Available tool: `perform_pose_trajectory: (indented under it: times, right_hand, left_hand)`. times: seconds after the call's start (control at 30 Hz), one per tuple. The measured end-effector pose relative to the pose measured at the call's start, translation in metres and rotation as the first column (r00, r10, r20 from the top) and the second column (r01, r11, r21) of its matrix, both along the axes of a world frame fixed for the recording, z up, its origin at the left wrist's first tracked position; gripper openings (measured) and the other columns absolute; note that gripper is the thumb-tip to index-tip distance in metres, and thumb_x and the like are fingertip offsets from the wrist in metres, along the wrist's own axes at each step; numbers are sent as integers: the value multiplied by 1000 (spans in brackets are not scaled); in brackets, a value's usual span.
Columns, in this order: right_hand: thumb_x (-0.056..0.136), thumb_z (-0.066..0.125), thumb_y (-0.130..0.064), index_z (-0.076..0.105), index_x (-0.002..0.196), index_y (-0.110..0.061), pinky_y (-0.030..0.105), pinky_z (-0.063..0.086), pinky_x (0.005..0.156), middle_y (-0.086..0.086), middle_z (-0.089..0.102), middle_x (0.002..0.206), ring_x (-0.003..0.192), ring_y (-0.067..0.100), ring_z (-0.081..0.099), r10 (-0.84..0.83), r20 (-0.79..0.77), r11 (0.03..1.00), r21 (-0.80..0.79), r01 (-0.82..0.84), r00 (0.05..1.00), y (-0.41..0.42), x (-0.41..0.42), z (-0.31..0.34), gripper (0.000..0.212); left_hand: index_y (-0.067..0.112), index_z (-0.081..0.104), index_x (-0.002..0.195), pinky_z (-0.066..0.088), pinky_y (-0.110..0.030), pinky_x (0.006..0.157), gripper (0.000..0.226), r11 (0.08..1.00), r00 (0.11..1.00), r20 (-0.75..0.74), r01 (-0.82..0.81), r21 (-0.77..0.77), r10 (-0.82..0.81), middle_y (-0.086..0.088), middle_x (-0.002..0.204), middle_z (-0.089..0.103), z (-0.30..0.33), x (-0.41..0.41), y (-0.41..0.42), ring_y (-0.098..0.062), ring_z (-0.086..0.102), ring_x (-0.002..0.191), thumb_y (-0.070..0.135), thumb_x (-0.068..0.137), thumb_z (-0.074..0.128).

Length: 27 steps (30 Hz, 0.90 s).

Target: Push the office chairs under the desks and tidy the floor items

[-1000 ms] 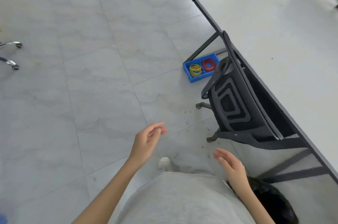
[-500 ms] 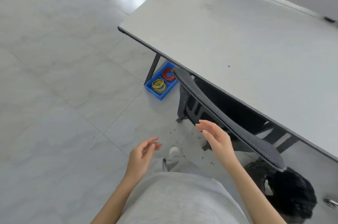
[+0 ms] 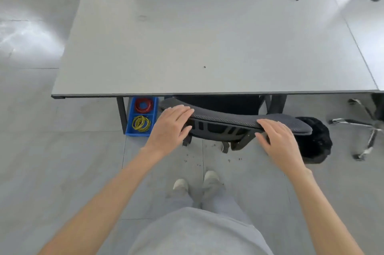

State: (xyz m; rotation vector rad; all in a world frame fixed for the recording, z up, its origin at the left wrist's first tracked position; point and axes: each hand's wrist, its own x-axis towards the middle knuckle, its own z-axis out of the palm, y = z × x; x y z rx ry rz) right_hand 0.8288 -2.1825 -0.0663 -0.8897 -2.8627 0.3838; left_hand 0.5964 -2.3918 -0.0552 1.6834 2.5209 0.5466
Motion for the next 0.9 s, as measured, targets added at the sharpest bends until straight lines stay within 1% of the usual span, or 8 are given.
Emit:
perform_pose_trajectory:
  times: [0.07, 0.1, 0.23, 0.33, 0.4, 0.63, 0.8, 0.9]
  right_hand:
    - [86, 57, -26, 63, 112, -5, 41, 42, 95, 10, 68, 110, 104, 29, 62, -58, 7, 997, 42, 58, 998, 1, -2, -1, 34]
    - [86, 54, -30, 64, 110, -5, 40, 44, 93, 9, 69, 108, 102, 28, 63, -73, 9, 996, 58, 72, 997, 1, -4, -1, 36]
    - [86, 44, -40, 66, 105, -10, 38, 44, 91, 4, 71, 103, 99, 25, 65, -89, -29, 993, 79, 91, 996, 0, -3, -5, 43]
    - [86, 43, -40, 65, 105, -17, 38, 30, 99, -2, 70, 104, 102, 20, 63, -134, -16, 983, 128, 135, 991, -2, 0, -10, 38]
    - [86, 44, -39, 65, 105, -20, 37, 27, 99, -4, 69, 104, 101, 19, 63, -135, -7, 978, 159, 134, 991, 0, 5, -13, 34]
    - [87, 41, -39, 66, 107, -16, 32, 34, 86, -2, 70, 104, 98, 21, 65, 16, -8, 986, 169, -14, 1000, 15, 38, -14, 39]
    - [89, 41, -45, 62, 113, -17, 31, 33, 87, -3, 67, 108, 102, 17, 59, 112, -50, 981, 164, -103, 992, 8, 60, -20, 42]
    - [95, 31, -50, 61, 114, -17, 31, 33, 89, -2, 67, 110, 104, 16, 59, 157, -81, 978, 151, -144, 984, 2, 72, -21, 49]
  left_hand:
    - [7, 56, 122, 37, -44, 103, 43, 988, 998, -12, 53, -148, -55, -11, 121, 62, -4, -6, 14, -28, 55, 117, 26, 84, 62]
    - [6, 57, 121, 38, -45, 102, 42, 983, 998, -2, 56, -177, -58, -12, 119, 63, -5, -7, 19, -29, 57, 114, 26, 84, 63]
    - [4, 66, 101, 51, -39, 81, 28, 990, 998, -54, 1, -139, -8, -13, 94, 71, -10, -6, 28, -30, 65, 88, 18, 77, 71]
    - [5, 67, 97, 52, -38, 79, 25, 995, 998, -51, -46, -94, 41, -12, 89, 70, -15, 0, 26, -29, 65, 84, 15, 74, 73]
    - [5, 68, 95, 52, -38, 79, 25, 996, 996, -48, -75, -56, 72, -11, 87, 71, -17, 5, 23, -29, 66, 82, 13, 73, 74]
    - [5, 71, 93, 54, -36, 75, 29, 986, 986, -15, -164, 29, 164, -10, 84, 73, -22, 37, -7, -28, 67, 79, 10, 66, 79]
    - [5, 70, 97, 53, -34, 77, 32, 977, 977, 37, -210, 43, 209, -10, 89, 73, -26, 67, -32, -27, 68, 83, 10, 66, 80]
    - [7, 70, 100, 51, -32, 84, 29, 971, 974, -2, -227, 70, 228, -8, 93, 73, -31, 86, -49, -24, 68, 87, 17, 73, 74]
